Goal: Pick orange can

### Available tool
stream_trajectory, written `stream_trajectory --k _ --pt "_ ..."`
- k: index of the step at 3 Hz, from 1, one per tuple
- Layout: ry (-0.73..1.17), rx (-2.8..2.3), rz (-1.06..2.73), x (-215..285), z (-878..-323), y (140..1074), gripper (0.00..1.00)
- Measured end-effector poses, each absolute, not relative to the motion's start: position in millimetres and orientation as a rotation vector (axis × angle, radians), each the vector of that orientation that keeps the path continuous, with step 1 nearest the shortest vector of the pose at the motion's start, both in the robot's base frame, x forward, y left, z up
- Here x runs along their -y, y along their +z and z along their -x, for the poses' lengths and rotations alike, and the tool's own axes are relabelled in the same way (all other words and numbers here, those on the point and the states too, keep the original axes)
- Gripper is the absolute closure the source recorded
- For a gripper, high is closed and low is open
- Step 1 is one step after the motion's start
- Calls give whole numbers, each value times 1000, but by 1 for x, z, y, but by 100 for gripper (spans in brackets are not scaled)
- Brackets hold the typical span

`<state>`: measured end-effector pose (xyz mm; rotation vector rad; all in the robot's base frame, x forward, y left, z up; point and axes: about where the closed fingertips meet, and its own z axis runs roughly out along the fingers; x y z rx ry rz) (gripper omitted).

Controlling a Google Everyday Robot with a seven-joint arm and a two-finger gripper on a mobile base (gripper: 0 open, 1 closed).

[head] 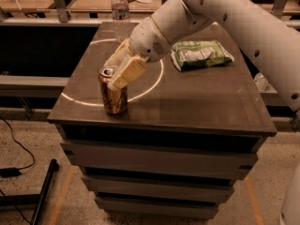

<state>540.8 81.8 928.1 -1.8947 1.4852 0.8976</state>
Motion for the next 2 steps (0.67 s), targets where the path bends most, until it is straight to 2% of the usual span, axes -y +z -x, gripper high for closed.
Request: stream_trajectory --k 1,2 --pt "988 -1450 1890 -87 -536 932 81" --pt "958 -1410 1882 -80 -535 950 100"
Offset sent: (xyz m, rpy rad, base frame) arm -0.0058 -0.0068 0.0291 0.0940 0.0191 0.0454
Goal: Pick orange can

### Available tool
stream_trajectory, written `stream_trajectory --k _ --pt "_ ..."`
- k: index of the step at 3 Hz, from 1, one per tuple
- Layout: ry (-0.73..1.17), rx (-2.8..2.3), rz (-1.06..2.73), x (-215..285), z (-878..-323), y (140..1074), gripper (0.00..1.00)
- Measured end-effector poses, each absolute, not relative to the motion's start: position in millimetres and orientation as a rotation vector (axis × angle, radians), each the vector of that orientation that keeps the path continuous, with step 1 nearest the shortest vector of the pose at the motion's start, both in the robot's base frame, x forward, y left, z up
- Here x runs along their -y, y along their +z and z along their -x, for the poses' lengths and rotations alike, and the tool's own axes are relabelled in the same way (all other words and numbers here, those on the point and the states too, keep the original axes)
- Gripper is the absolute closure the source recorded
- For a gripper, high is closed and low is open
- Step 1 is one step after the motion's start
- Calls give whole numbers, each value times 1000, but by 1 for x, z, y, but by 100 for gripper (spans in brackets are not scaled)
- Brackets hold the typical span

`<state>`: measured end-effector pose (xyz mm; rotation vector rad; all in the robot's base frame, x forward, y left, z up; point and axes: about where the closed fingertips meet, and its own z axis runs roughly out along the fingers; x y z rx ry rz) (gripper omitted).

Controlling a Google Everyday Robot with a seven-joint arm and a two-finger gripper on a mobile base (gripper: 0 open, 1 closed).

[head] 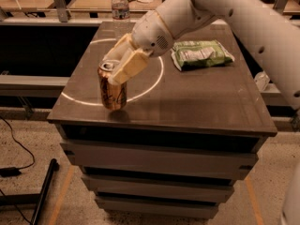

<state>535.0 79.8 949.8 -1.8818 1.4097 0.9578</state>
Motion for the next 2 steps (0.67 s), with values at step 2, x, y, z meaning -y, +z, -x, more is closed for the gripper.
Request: stream_trajectory --k 2 --pt "867 -1379 1893 -72 -531 971 100"
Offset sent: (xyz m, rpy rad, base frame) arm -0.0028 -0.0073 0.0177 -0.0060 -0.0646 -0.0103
